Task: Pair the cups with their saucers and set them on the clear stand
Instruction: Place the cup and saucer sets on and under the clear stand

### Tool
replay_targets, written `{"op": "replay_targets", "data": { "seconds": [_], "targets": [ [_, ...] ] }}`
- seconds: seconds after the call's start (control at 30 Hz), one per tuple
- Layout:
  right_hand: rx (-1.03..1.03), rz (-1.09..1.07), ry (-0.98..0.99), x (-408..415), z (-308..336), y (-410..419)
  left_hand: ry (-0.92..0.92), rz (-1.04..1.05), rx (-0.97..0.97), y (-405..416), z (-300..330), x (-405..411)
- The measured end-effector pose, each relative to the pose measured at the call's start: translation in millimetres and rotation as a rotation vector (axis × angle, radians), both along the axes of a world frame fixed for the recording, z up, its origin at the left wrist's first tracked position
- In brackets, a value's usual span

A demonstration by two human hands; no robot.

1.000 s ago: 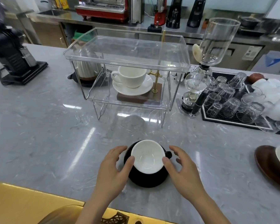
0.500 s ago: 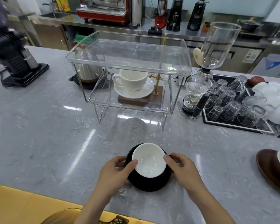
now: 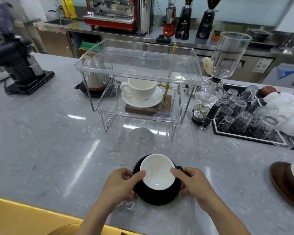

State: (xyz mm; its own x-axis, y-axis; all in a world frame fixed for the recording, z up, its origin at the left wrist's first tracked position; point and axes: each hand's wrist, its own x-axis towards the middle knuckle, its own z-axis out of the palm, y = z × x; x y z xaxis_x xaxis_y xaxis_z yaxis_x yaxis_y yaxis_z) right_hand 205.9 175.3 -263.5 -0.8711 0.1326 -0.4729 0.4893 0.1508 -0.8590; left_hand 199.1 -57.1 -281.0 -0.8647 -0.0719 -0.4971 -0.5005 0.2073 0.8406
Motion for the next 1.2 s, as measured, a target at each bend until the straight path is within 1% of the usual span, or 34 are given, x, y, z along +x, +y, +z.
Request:
{"op": "replay_targets", "data": {
  "seconds": [0.13, 0.27, 0.33, 0.6, 0.73, 1.2],
  "targets": [
    [-0.026, -0.015, -0.006, -3, 7, -3, 0.048, 0.024, -0.004, -2, -2, -1],
    [-0.031, 0.0, 0.045, -9, 21, -4, 0.101, 0.031, 0.042, -3, 10, -4],
    [-0.04, 0.006, 0.067, -12, 31, -6, 0.123, 0.032, 0.072, -3, 19, -6],
    [-0.053, 0.036, 0.168, -23, 70, -11, 0.202, 0.001, 0.074, -9, 62, -19],
    [-0.063, 0.058, 0.214, -26, 89, -15, 0.258, 0.001, 0.07, -13, 83, -25],
    [-0.056, 0.168, 0.328, -39, 154, -24, 0.369, 0.025, 0.037, -27, 150, -39]
  ]
}}
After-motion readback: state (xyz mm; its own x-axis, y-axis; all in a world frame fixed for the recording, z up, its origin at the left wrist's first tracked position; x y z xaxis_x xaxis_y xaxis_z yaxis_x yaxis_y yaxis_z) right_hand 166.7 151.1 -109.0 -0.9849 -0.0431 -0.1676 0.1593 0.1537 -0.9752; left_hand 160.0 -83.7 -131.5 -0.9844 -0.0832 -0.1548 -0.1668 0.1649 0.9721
